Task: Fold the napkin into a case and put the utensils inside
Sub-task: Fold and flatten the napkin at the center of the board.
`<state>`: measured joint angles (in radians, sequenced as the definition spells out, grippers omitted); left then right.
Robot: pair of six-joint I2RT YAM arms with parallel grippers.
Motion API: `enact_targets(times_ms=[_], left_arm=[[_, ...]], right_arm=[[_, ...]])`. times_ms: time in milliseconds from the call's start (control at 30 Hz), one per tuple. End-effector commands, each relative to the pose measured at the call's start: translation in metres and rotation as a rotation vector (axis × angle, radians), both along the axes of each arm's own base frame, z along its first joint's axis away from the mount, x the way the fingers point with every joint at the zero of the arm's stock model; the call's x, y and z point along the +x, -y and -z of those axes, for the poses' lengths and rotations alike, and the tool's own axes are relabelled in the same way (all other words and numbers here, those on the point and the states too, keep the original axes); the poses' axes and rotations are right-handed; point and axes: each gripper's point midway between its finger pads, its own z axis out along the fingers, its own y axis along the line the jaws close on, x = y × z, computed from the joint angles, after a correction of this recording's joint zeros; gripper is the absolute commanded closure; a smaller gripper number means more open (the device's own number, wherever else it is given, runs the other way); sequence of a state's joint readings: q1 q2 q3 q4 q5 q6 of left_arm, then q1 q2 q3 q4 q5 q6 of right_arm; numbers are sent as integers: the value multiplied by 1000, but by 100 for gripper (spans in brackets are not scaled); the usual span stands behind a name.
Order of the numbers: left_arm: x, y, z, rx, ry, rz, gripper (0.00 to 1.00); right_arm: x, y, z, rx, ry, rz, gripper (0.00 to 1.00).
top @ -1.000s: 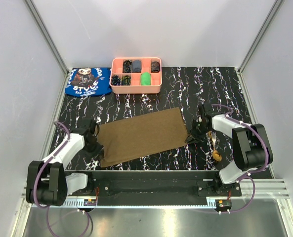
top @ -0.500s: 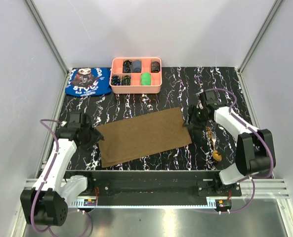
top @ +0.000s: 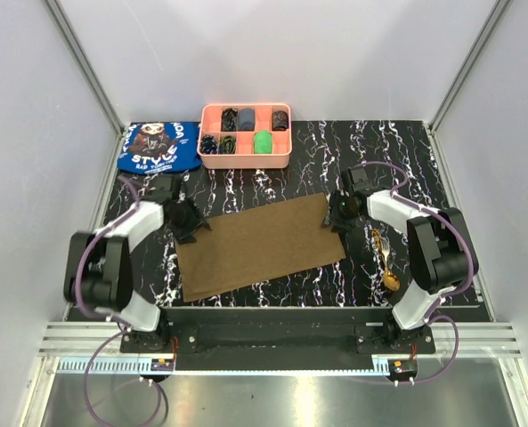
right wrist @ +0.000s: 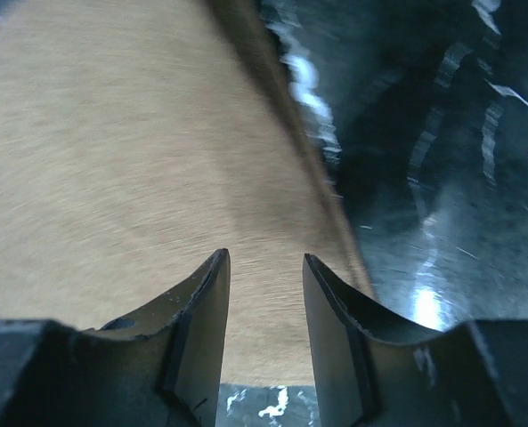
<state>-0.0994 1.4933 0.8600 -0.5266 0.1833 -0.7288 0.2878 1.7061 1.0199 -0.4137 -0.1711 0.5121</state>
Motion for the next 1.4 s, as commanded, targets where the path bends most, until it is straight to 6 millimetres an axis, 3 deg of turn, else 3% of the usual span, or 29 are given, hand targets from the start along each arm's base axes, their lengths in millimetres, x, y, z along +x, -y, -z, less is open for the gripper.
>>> enact_targets(times_ms=[0,133,267,300,367,433,500,533,567,600,633,700,767,800,833,900,1000,1233,1367], left_arm=[[40,28,7,-2,53,80,40],[52,46,25,31,20,114,39],[75,63,28,45,26,175,39],[89,68,17,52,65,186,39],[97,69,5,94,105,230,37],[104,66,-29,129,187,260,35],[90,43,-42,227,189,229,32],[83,33,-69,250,250,200,29],[73,19,-74,303,250,168,28],[53,7,-66,333,213,152,28],[40,-1,-79,328,226,99,29],[1,-13,-60,334,127,72,34],[-25,-14,-61,285,111,21,43],[-44,-17,-45,281,66,8,46],[-51,-17,-49,251,85,-49,47],[-68,-29,-36,279,65,-103,56],[-80,-39,-29,289,77,-189,65],[-82,-40,-7,320,-17,-193,66],[-73,-35,1,307,-9,-185,67]], right_arm=[[-7,22,23,-78,-21,140,53],[-28,41,39,-79,-73,244,53],[-40,51,29,-61,-60,313,52],[-39,53,17,-58,-24,318,52],[-41,53,6,-51,3,302,51],[-42,47,-12,-13,44,237,50],[-42,42,-29,10,91,198,47],[-42,40,-35,14,114,165,46],[-42,34,-42,23,131,132,44],[-38,29,-54,31,161,106,41],[-37,26,-59,23,170,76,40],[-38,13,-71,22,175,19,37],[-40,5,-77,28,175,-15,36],[-39,-2,-82,39,186,-33,36],[-39,-5,-84,45,187,-40,36],[-41,-11,-83,57,176,-56,36],[-44,-13,-79,54,164,-73,36],[-52,-9,-73,37,160,-88,36],[-55,-8,-72,37,162,-88,36]])
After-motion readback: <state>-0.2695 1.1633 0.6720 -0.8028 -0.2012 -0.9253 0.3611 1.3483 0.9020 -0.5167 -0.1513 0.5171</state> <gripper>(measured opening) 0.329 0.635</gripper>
